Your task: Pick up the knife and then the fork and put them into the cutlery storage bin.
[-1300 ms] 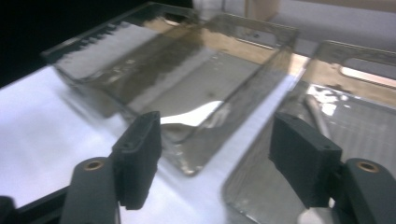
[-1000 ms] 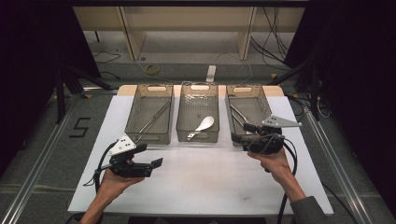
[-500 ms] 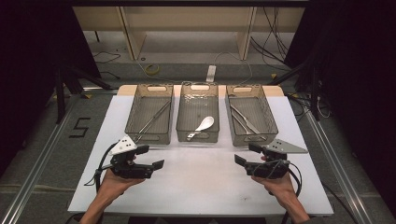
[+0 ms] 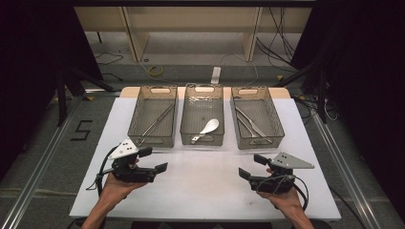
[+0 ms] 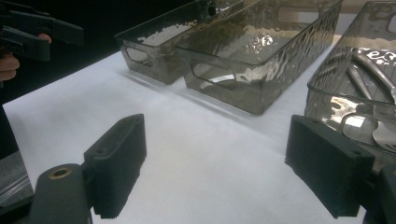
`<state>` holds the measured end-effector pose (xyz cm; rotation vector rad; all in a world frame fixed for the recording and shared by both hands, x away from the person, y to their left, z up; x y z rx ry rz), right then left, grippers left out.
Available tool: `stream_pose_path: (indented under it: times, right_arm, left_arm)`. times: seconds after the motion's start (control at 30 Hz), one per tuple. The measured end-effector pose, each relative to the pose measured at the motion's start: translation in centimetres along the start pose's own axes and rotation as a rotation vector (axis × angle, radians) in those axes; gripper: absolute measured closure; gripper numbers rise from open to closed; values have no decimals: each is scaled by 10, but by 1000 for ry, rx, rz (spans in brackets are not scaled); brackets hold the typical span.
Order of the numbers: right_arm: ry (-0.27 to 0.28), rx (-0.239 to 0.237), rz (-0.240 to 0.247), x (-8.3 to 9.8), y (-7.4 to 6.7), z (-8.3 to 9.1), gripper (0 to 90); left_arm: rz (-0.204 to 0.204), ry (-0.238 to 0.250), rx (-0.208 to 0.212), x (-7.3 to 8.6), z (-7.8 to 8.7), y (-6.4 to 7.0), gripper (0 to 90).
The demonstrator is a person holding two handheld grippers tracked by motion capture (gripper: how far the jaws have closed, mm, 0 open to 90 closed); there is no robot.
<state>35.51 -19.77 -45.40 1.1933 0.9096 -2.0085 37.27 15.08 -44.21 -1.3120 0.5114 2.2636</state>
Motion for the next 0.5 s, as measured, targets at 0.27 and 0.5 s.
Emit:
stream_pose_path:
  times: [0.27, 0.5]
  right_arm:
    - [8, 0, -1, -1, 1, 1, 212]
    - [-10, 3, 12, 0, 0, 0, 208]
  left_arm:
    - [-2, -5, 0, 0, 0, 0, 156]
    - [-7, -10, -2, 0, -1, 0, 156]
Point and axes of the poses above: each handheld gripper's, and its own axes: z roughly backward along the jaws, x roughly out of its underside, y roughly to its right, the point moved 6 cm from there along -z, roughly forward along the jaws, and after that the axes turned 12 degrees about -x, right-handed, at the moved point
